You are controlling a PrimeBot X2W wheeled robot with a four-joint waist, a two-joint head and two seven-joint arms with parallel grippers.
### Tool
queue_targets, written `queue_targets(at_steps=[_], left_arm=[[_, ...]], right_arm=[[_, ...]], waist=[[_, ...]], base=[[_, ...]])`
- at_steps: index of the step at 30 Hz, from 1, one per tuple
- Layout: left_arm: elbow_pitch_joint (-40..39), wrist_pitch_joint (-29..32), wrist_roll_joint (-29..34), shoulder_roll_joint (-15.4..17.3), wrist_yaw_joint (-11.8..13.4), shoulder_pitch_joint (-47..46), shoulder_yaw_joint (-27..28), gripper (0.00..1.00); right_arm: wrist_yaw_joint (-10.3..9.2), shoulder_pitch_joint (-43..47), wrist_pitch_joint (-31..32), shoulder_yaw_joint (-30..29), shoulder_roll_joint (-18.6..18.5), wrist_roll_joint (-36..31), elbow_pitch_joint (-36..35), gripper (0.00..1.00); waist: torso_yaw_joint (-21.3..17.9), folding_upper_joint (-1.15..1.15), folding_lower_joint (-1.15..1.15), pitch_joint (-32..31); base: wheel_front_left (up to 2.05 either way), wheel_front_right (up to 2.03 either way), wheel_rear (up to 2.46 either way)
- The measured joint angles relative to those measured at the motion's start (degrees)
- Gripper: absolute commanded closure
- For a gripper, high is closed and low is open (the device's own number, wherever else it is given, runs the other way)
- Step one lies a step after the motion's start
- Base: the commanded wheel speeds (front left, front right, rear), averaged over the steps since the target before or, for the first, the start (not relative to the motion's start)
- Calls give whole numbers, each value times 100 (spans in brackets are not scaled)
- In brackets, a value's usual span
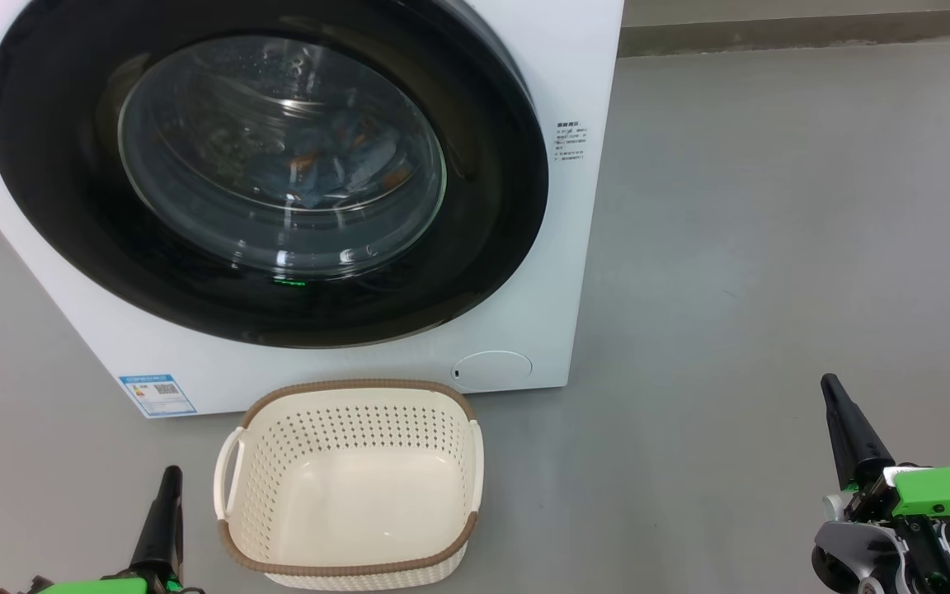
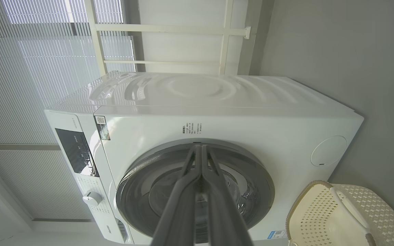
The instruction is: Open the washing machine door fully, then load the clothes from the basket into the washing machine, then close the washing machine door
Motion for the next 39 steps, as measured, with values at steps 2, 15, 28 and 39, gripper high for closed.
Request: queue_targets(at_steps=[2, 15, 28, 39], left_arm=[[0, 0, 0, 0, 0, 0, 0, 100], [-1, 0, 0, -1, 0, -3, 0, 100], [-1, 0, 0, -1, 0, -10, 0, 100], [-1, 0, 0, -1, 0, -10, 0, 100]], right_arm=[[0, 0, 0, 0, 0, 0, 0, 100], [0, 1, 1, 0, 0, 0, -1, 100], [0, 1, 1, 0, 0, 0, -1, 100], [0, 1, 0, 0, 0, 0, -1, 100]], waist=[[0, 0, 0, 0], [0, 0, 0, 0], [0, 0, 0, 0], [0, 0, 0, 0]], base=[[0, 0, 0], [0, 0, 0], [0, 0, 0], [0, 0, 0]])
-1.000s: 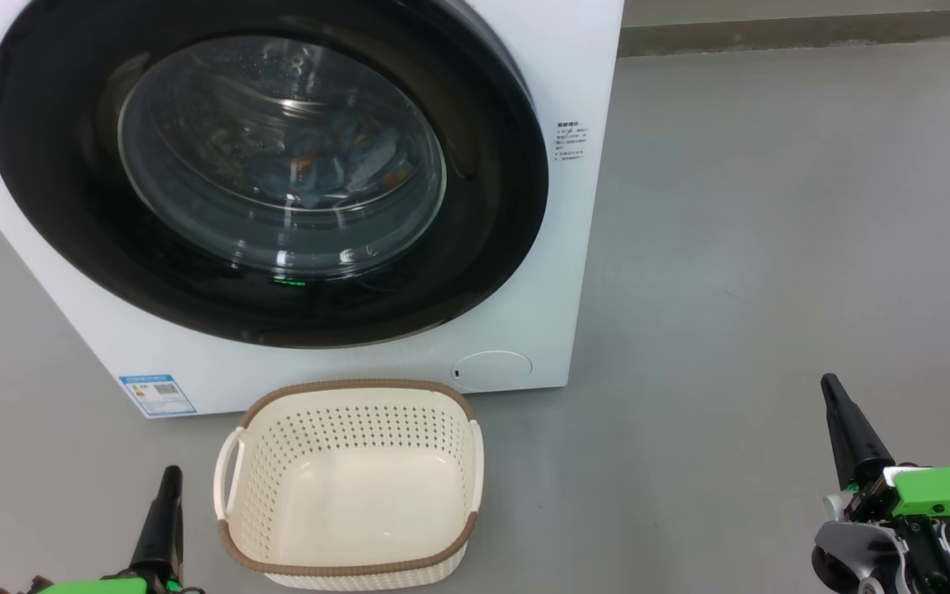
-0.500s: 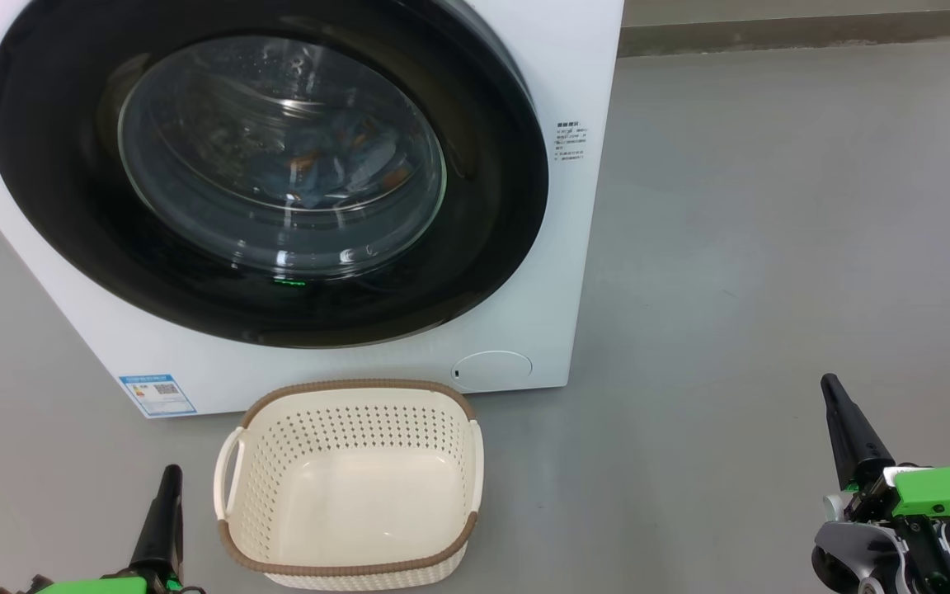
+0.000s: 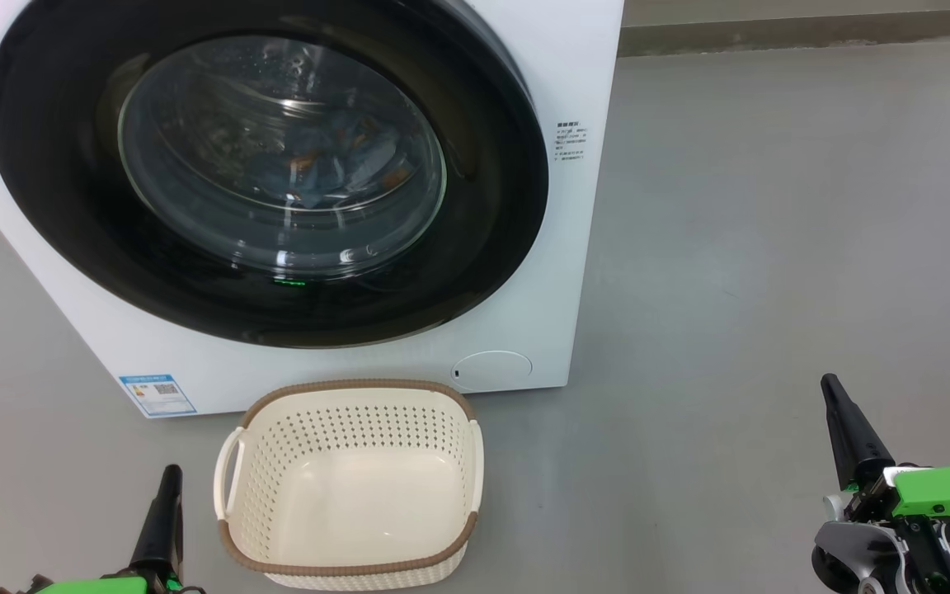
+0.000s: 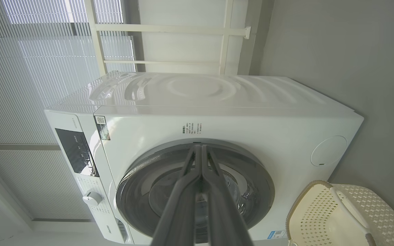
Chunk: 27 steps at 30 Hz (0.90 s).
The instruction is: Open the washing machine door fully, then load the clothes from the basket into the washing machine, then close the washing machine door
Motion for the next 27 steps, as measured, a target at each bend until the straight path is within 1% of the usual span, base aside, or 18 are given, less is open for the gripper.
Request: queue_targets(at_steps=[27], left_arm=[[-1, 0, 0, 0, 0, -1, 0, 100]], right_arm=[[0, 1, 1, 0, 0, 0, 0, 100]], waist=[[0, 0, 0, 0]], base=[[0, 0, 0]])
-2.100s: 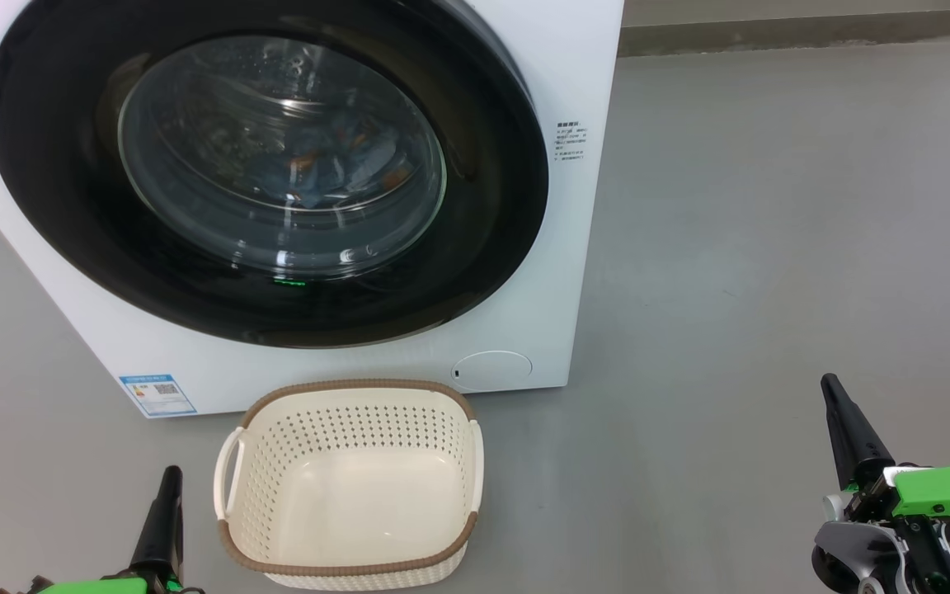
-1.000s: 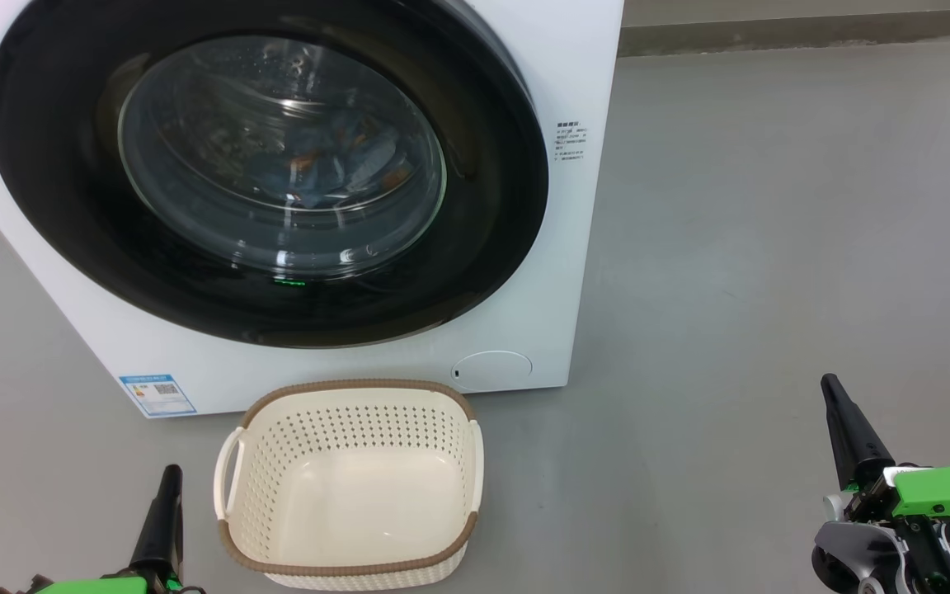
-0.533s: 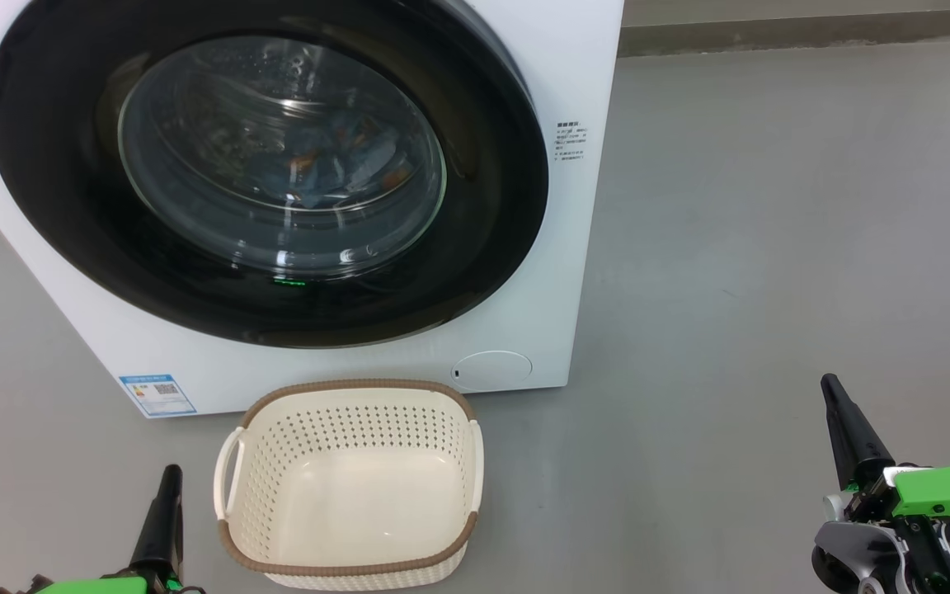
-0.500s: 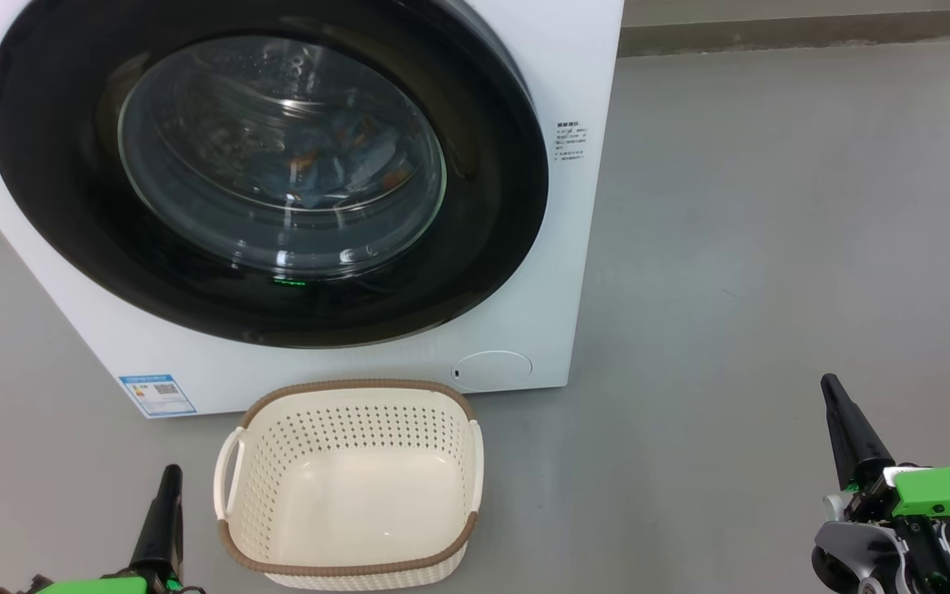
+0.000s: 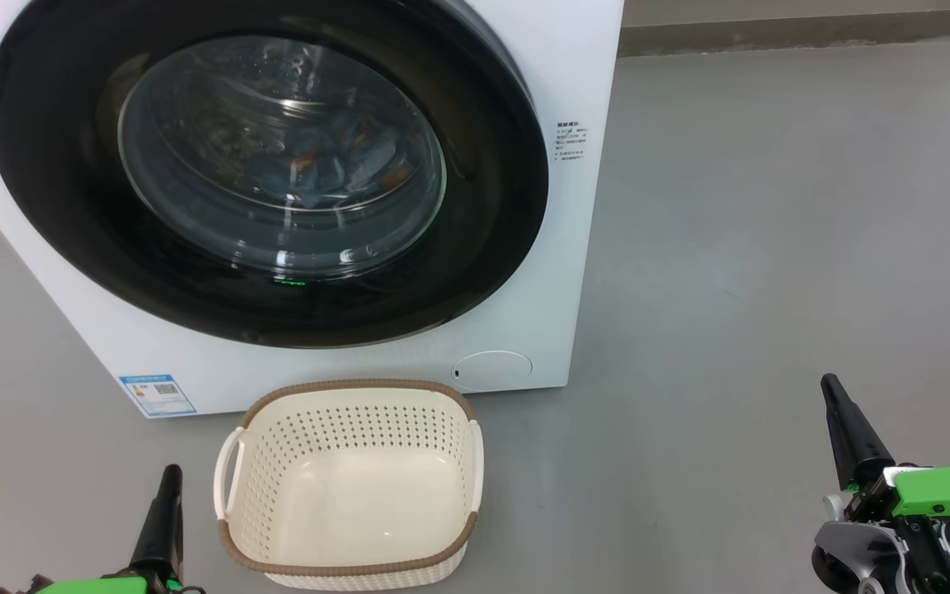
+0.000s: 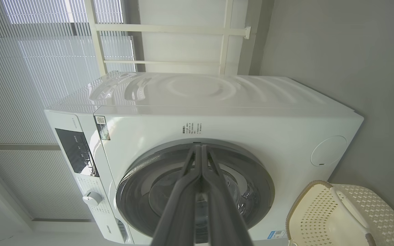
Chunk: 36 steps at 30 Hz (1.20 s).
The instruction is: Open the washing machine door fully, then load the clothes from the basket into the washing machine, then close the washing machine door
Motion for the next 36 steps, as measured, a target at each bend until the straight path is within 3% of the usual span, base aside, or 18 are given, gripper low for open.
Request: queue_targets(at_steps=[36], left_arm=[[-8, 0, -3, 0, 0, 0, 0, 100]], right_arm=[[0, 0, 0, 0, 0, 0, 0, 100]], waist=[[0, 0, 0, 0]], base=[[0, 0, 0]])
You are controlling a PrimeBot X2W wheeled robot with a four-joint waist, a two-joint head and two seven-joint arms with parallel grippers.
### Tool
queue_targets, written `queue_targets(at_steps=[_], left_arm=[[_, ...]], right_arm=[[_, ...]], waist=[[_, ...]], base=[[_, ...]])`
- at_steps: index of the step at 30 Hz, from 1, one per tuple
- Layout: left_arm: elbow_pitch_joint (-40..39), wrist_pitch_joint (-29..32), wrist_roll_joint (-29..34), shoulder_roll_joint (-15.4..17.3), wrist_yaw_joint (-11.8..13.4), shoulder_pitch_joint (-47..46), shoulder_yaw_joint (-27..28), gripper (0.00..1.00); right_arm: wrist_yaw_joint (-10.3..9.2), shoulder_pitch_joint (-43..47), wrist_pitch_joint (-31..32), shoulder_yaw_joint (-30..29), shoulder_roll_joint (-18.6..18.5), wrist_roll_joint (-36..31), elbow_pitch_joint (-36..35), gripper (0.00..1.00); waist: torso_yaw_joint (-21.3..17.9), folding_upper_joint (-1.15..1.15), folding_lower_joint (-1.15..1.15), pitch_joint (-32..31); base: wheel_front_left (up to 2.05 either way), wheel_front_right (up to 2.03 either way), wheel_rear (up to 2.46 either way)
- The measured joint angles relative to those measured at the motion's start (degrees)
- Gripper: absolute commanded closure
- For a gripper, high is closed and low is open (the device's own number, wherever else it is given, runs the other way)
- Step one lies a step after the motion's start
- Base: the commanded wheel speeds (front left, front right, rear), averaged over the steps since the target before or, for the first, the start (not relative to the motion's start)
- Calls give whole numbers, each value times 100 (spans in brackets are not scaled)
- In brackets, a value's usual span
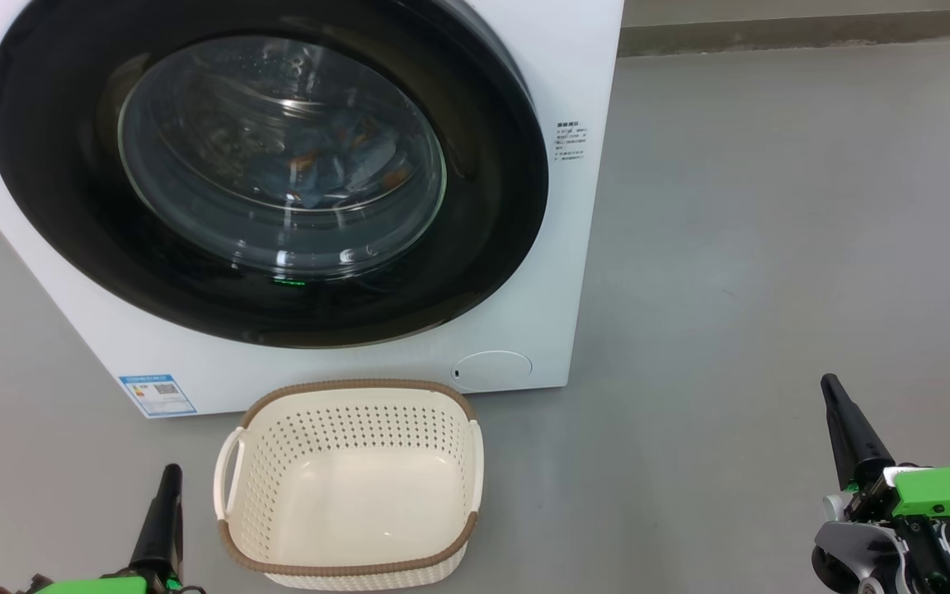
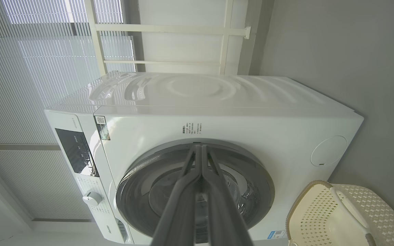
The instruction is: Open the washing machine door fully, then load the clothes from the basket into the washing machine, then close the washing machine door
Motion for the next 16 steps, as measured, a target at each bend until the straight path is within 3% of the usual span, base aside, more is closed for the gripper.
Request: queue_targets(at_steps=[16], left_arm=[[-2, 0, 0, 0, 0, -1, 0, 100]], right_arm=[[0, 0, 0, -1, 0, 0, 0, 100]], waist=[[0, 0, 0, 0]], base=[[0, 0, 0]])
